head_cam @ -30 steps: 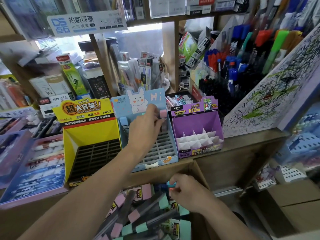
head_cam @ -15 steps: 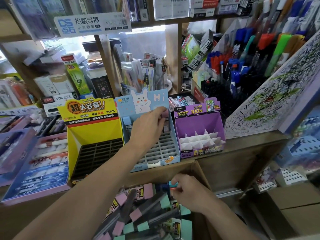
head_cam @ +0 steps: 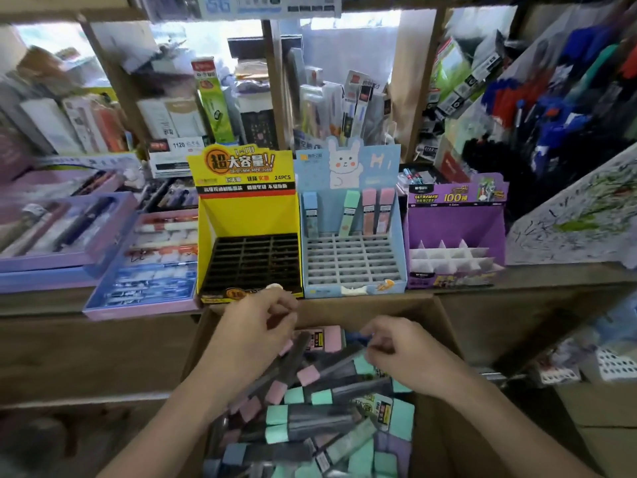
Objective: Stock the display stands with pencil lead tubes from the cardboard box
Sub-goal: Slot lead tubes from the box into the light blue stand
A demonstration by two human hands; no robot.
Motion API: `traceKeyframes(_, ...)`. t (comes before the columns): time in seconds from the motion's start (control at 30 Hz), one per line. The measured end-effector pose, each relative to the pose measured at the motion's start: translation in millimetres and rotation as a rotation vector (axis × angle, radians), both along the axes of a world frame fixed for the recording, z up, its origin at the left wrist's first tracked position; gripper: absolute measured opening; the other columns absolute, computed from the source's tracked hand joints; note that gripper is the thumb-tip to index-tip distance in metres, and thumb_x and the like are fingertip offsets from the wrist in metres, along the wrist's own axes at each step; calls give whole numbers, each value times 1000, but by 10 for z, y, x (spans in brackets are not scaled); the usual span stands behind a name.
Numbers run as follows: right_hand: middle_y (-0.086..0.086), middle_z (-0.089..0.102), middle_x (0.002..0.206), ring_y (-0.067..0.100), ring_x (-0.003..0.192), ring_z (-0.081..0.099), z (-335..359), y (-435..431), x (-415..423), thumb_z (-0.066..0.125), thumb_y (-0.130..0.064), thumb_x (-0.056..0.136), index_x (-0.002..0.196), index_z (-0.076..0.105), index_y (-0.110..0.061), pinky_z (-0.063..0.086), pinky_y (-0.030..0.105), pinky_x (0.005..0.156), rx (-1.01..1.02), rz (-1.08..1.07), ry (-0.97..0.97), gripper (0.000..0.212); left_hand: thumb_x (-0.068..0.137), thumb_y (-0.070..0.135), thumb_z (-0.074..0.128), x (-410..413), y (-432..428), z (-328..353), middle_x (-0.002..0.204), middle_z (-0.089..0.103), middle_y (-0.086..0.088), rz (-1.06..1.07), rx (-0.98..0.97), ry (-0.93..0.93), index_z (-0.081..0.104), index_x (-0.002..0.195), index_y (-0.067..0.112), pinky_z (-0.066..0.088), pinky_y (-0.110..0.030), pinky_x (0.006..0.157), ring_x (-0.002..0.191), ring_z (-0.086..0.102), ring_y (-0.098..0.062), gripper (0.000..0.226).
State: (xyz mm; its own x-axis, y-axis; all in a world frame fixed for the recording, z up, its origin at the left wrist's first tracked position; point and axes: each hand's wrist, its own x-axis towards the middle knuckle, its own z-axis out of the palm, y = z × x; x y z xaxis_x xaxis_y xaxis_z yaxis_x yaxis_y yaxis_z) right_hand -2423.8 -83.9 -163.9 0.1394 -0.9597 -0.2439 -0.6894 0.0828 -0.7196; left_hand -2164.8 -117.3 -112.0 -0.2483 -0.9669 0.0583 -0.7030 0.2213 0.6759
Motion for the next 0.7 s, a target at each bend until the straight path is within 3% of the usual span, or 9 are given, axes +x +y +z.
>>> traceKeyframes(0.13, -19, 61, 113, -5, 106, 58, 69, 16, 148, 79, -36, 86, 124, 59, -41, 51, 17, 90, 40, 212, 76, 43, 93, 29, 70, 242, 224, -227, 96, 69, 22, 14, 208, -65, 64, 100, 44, 46, -7, 68, 91, 64, 5, 18)
traceKeyframes(0.2, -22, 53, 123, -6, 116, 49, 79, 7, 234, 79, -38, 83, 132, 56, -40, 43, 15, 96, 24, 318, 154, 54, 87, 29, 73, 320, 289, -326, 82, 67, 24, -19, 294, -80, 60, 90, 53, 45, -10, 61, 77, 63, 7, 27)
traceKeyframes(0.27, -18, 46, 131, -1, 126, 39, 71, -7, 325, 77, -34, 84, 140, 51, -36, 37, 18, 103, -6, 402, 223, 62, 83, 37, 74, 368, 316, -407, 75, 63, 20, -39, 331, -123, 62, 83, 49, 42, -14, 58, 68, 60, 3, 17)
traceKeyframes(0.33, -13, 40, 134, 7, 129, 33, 40, -18, 406, 75, -28, 84, 145, 47, -31, 35, 27, 110, -20, 461, 288, 68, 83, 48, 70, 396, 328, -476, 93, 54, 18, -31, 326, -202, 58, 88, 41, 44, -24, 71, 85, 57, -5, 14)
traceKeyframes(0.47, -11, 30, 131, 12, 127, 28, -32, -31, 463, 72, -23, 86, 152, 38, -32, 31, 39, 116, -19, 470, 353, 75, 86, 55, 60, 366, 350, -552, 106, 43, 15, -43, 322, -264, 43, 101, 51, 44, -33, 99, 110, 46, -15, 24)
traceKeyframes(0.7, -12, 35, 125, 10, 120, 31, -125, -42, 454, 72, -36, 85, 137, 49, -39, 30, 33, 110, -102, 475, 345, 57, 83, 48, 69, 308, 293, -621, 113, 42, 12, -35, 362, -264, 47, 120, 44, 42, -31, 103, 119, 46, -17, 44)
